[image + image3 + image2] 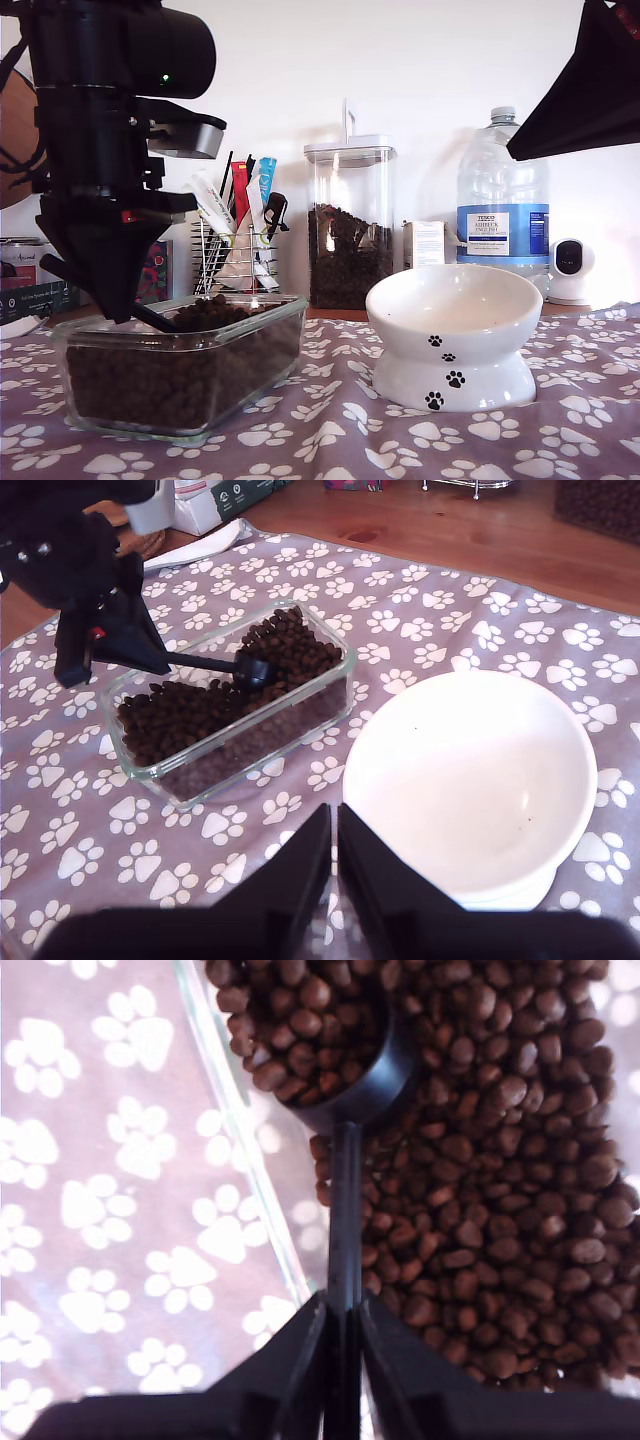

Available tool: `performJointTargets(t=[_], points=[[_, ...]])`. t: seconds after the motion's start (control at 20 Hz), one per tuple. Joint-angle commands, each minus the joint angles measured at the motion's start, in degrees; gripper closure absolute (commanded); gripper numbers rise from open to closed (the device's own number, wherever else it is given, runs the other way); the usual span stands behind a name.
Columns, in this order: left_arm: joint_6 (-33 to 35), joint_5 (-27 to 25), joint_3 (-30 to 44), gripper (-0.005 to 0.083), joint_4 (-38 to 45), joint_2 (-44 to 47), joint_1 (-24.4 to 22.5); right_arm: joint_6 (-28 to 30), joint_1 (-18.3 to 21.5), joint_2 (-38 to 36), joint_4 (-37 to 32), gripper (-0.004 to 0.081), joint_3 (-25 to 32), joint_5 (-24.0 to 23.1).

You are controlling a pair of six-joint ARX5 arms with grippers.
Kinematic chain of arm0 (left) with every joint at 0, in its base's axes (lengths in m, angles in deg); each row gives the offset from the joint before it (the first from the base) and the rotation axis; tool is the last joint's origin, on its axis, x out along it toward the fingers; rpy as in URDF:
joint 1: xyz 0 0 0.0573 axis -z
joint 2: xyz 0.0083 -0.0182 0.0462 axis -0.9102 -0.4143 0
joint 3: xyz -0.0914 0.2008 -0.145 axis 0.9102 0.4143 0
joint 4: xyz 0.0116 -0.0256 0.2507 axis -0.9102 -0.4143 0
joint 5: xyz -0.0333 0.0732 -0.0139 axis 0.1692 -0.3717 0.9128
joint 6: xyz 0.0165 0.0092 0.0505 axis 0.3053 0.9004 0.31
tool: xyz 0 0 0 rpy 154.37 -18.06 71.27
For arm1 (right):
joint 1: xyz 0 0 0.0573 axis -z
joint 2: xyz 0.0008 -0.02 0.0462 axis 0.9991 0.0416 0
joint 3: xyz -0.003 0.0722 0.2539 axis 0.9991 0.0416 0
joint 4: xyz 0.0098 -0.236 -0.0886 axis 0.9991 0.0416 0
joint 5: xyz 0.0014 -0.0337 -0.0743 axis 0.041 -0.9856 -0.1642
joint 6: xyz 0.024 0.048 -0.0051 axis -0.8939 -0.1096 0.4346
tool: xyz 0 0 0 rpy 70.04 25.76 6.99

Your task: Measure one spoon of cat food and pour it into the food bowl

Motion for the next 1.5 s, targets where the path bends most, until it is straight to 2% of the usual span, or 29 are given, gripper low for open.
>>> performJointTargets(t=[0.0, 0.25, 0.65, 1.1, 1.25, 1.45], points=[[0.1, -3.7, 0.3, 0.0793, -0.1, -1.3, 0.2, 0.0, -0.3, 0.1, -0.7, 0.0781, 0.9, 0.4], [1.5, -8.3, 0.3, 0.0793, 0.0, -0.5, 2.9, 0.0, -0.3, 0.1, -0.6, 0.0781, 0.9, 0.4], [2.6, -10.5, 0.3, 0.0793, -0.2, 0.3, 6.0, 0.1, -0.3, 0.1, -0.7, 0.0781, 0.9, 0.4], [2.2, -9.9, 0.7, 0.0793, 0.0, 6.2, 6.1, 0.5, -0.2, 0.1, -1.1, 0.0781, 0.9, 0.3], [0.9, -8.0, 2.0, 0.0793, 0.0, 8.0, 6.1, 0.5, -0.2, 0.1, -1.1, 0.0781, 0.9, 0.3], [-0.4, -8.1, 4.9, 0.0793, 1.2, 10.6, 6.4, 0.5, -0.2, 0.1, -1.0, 0.0781, 0.9, 0.3]])
